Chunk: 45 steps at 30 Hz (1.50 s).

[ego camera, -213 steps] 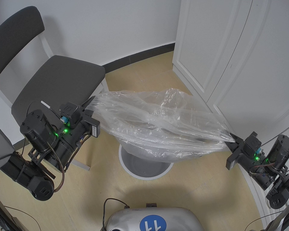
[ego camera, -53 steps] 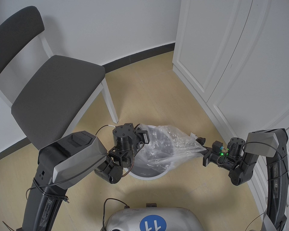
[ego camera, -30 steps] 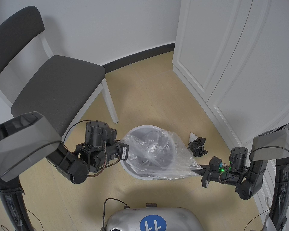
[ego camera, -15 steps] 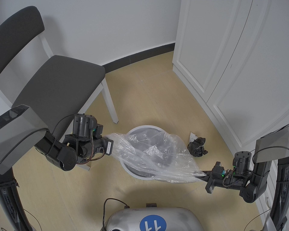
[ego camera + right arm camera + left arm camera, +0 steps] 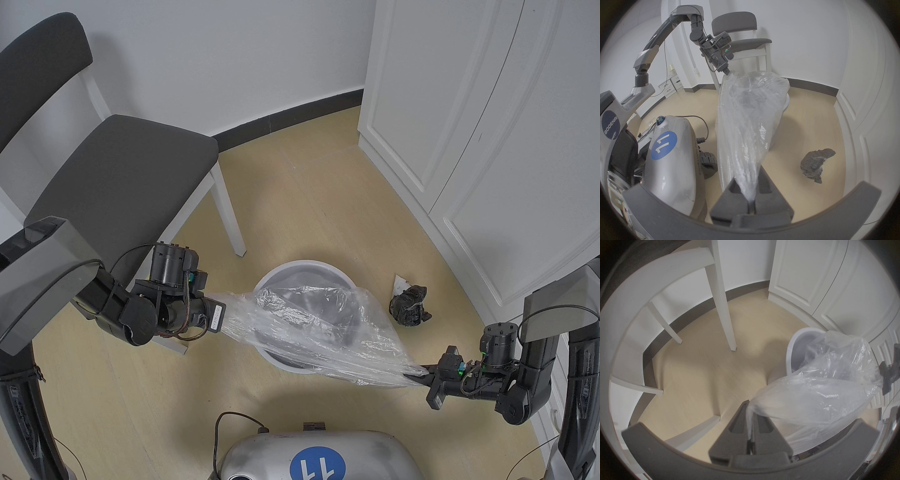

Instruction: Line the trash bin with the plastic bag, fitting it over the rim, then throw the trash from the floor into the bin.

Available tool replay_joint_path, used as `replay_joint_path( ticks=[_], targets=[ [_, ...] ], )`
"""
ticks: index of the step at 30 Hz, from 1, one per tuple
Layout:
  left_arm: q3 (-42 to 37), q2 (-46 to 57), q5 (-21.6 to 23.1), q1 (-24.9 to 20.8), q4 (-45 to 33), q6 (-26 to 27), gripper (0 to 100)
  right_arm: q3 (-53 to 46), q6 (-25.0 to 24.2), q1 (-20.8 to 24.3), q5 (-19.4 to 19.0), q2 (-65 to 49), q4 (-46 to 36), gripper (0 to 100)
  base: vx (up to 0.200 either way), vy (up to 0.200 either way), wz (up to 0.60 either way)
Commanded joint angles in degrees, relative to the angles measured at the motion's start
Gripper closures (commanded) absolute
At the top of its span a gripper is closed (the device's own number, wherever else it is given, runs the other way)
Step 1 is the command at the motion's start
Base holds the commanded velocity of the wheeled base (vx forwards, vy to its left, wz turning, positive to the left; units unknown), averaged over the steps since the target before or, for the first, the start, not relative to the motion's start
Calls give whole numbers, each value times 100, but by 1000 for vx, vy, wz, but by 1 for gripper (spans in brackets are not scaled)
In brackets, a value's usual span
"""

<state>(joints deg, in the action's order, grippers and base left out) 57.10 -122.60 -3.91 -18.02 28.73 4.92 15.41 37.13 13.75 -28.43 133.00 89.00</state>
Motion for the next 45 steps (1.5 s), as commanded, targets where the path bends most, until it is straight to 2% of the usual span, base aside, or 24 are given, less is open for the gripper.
replay_joint_path(
  ticks=[1,8,15,21,26,37,42,45],
  targets=[
    [-24,87,13,35,-122,105,100,-108,5,58,-5,7,100,100,0,0,0],
    [-243,201,242,62,-272,422,100,-319,-4,216,-40,-99,100,100,0,0,0],
    [-516,210,286,79,-254,852,100,-513,31,453,-49,-125,100,100,0,0,0],
    [-621,184,541,229,-263,1195,100,-592,163,532,-58,-72,100,100,0,0,0],
    [-683,70,708,483,-298,1714,100,-627,259,594,-58,68,100,100,0,0,0],
    [-929,782,725,554,-298,1740,100,-767,163,594,-84,-556,100,100,0,0,0],
    [-938,685,725,510,-298,1784,100,-767,198,629,-84,-415,100,100,0,0,0],
    [-885,228,708,396,-201,1793,100,-653,215,655,-58,-46,100,100,0,0,0]
  ],
)
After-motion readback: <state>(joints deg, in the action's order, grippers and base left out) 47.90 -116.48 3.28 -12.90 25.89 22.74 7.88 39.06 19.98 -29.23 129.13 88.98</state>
